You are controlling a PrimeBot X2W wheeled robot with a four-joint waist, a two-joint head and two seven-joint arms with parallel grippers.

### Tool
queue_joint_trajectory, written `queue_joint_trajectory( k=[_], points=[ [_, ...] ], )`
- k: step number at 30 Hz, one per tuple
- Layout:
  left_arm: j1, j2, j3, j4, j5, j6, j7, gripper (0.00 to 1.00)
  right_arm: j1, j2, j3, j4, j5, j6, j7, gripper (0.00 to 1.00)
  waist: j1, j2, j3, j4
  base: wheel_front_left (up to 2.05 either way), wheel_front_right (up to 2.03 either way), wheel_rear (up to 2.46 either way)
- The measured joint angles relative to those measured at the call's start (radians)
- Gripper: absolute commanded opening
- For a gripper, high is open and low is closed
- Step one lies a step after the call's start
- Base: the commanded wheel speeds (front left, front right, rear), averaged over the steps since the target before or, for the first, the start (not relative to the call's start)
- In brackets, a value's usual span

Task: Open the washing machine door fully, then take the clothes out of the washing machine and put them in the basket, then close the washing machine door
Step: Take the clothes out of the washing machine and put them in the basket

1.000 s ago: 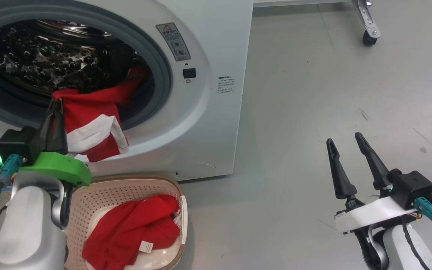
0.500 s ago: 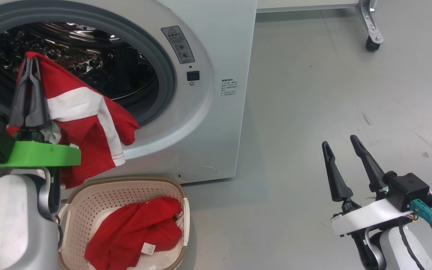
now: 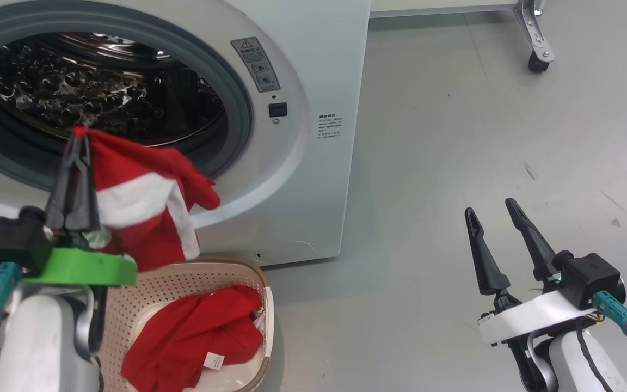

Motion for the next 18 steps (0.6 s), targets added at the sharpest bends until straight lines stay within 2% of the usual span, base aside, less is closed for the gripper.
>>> queue_joint_trajectory(
  k=[7, 18],
  points=[
    [0.097, -0.007, -0.013, 0.081, -0.001, 0.000, 0.019, 0.00, 0.009, 0.000, 0.009, -0.008, 0.000, 0.000, 0.000, 1.00, 0.0000, 0.0000, 0.016, -0.003, 0.00, 0.00, 0.00],
    [0.123, -0.007, -0.049, 0.141, 0.009, 0.000, 0.046, 0.00, 0.008, -0.010, 0.011, -0.020, -0.004, 0.000, 0.000, 1.00, 0.0000, 0.0000, 0.065, -0.010, 0.00, 0.00, 0.00]
  ],
)
